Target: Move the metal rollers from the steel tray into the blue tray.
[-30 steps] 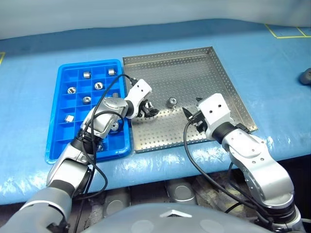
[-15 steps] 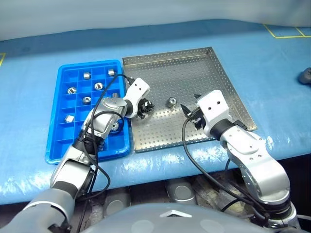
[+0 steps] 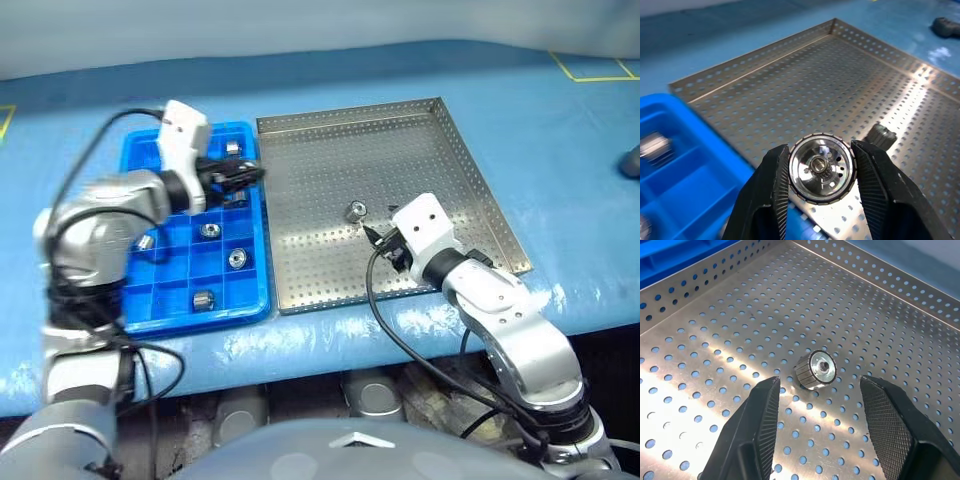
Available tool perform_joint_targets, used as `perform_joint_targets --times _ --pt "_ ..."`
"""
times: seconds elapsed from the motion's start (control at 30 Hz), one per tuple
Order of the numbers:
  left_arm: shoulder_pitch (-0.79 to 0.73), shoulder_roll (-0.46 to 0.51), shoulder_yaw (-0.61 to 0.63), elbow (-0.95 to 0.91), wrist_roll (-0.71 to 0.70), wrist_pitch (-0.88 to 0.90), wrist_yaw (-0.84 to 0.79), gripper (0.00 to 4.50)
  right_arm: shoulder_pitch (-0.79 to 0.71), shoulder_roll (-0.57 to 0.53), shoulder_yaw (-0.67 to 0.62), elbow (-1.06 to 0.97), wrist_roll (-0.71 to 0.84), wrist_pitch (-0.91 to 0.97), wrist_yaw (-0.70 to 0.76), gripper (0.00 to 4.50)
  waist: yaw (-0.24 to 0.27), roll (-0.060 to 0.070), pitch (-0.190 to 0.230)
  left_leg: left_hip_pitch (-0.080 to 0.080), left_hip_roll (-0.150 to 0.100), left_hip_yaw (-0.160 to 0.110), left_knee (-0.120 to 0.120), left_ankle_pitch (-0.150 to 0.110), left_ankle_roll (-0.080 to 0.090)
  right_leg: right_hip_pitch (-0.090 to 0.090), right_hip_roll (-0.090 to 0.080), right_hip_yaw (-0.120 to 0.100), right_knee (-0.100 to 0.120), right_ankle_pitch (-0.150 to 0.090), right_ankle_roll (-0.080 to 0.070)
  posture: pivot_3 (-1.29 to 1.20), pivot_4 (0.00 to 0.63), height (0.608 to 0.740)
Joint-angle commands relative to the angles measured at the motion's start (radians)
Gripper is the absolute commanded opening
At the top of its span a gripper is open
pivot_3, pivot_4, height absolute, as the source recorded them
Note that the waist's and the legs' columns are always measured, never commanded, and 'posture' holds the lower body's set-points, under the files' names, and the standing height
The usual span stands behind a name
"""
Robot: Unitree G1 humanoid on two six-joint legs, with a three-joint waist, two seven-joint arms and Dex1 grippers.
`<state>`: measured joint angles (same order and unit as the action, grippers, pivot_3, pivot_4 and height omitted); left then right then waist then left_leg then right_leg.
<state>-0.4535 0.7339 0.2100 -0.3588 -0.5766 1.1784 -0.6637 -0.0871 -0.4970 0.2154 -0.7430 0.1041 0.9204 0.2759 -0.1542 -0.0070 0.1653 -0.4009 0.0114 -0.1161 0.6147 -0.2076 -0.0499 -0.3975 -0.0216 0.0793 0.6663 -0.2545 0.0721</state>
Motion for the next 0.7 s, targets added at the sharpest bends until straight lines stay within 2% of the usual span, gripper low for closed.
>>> perform_joint_targets --times 0.03,0.17,0.37,0.7 --pt "0.067 0.111 0.106 -0.125 -0.088 0.09 -0.05 1.65 -0.012 0.014 0.018 0.003 -0.001 -0.044 0.017 2.66 0.022 -0.001 0.001 0.0 0.0 0.0 0.0 0.0 0.0 0.0 0.0 0.0 0.0 0.0 0.0 -0.03 0.15 0.74" --pt "0.239 0.175 0.154 -0.201 -0.107 0.121 -0.052 1.65 -0.045 0.03 0.049 0.04 -0.003 -0.07 0.04 2.66 0.062 -0.002 0.001 0.0 0.0 0.0 0.0 0.0 0.0 0.0 -0.001 -0.001 -0.001 -0.001 -0.001 0.02 0.15 0.74" --pt "0.411 0.168 0.132 -0.243 -0.065 0.091 0.022 1.65 -0.081 0.031 0.063 0.074 -0.007 -0.091 0.07 2.66 0.105 -0.004 0.002 0.0 0.0 -0.001 0.0 0.0 0.0 0.001 -0.003 -0.005 -0.001 -0.001 -0.002 0.06 0.15 0.74" --pt "0.41 0.04 0.002 -0.185 -0.038 0.06 0.129 1.65 -0.101 0.027 0.082 0.076 -0.013 -0.087 0.101 2.66 0.132 -0.002 0.001 0.002 -0.001 -0.001 -0.001 0.0 0.0 0.003 -0.004 -0.006 -0.001 -0.002 -0.004 0.05 0.15 0.74"
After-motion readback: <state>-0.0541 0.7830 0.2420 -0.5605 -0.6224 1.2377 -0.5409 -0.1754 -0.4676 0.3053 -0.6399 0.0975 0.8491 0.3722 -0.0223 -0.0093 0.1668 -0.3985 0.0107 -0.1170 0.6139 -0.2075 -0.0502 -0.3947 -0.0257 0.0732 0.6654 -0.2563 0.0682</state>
